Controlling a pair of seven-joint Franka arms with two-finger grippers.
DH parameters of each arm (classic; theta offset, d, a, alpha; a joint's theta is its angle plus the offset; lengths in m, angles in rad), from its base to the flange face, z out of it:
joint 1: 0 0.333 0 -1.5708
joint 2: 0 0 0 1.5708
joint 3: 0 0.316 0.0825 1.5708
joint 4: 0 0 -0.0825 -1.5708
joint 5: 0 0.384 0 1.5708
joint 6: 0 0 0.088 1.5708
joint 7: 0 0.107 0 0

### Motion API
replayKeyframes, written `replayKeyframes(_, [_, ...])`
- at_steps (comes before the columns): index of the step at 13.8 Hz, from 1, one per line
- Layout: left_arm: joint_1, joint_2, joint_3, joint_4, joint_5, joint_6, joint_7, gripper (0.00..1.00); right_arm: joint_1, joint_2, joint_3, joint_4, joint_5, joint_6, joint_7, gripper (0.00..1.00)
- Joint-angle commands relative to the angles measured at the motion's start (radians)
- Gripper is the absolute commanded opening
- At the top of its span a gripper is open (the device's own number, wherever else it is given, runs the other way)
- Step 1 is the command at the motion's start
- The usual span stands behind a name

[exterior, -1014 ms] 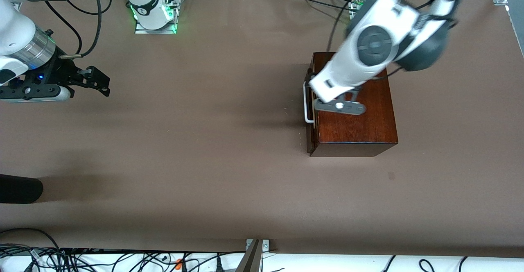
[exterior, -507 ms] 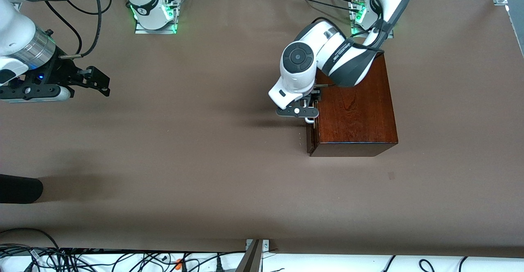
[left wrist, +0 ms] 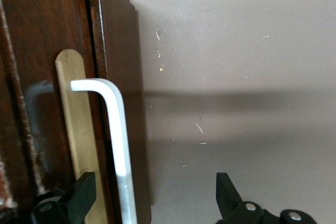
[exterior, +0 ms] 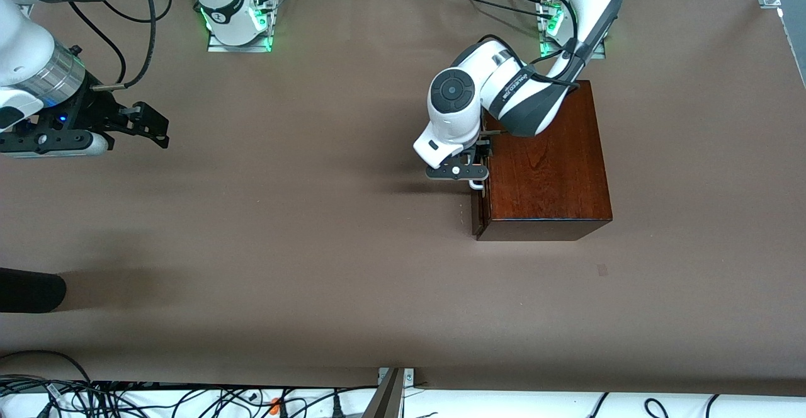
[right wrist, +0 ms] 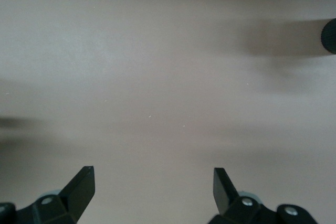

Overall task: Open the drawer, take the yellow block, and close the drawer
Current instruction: 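Lower the left gripper and hook the white drawer handle, then pull the drawer open by its handle with the left gripper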

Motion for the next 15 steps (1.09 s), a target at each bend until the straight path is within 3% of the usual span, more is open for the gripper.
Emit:
replayKeyframes(1, [-0.013,-0.004,0.006,-0.057,0.03,0.041,-0.038,1.0,-0.003,0.002,-0.002,0.012,0.008,-0.013,0.001,1.0])
replayKeyframes(7, [-0.042,0.034,0.006,-0.054,0.096,0.064,-0.098,1.0,-0.003,0.002,-0.003,0.012,0.008,-0.018,-0.001,1.0])
replayKeyframes(15, [-0.048,0.057,0.0,-0.046,0.101,0.094,-0.113,1.0,-0.003,0.002,-0.003,0.012,0.008,-0.018,-0.001,1.0])
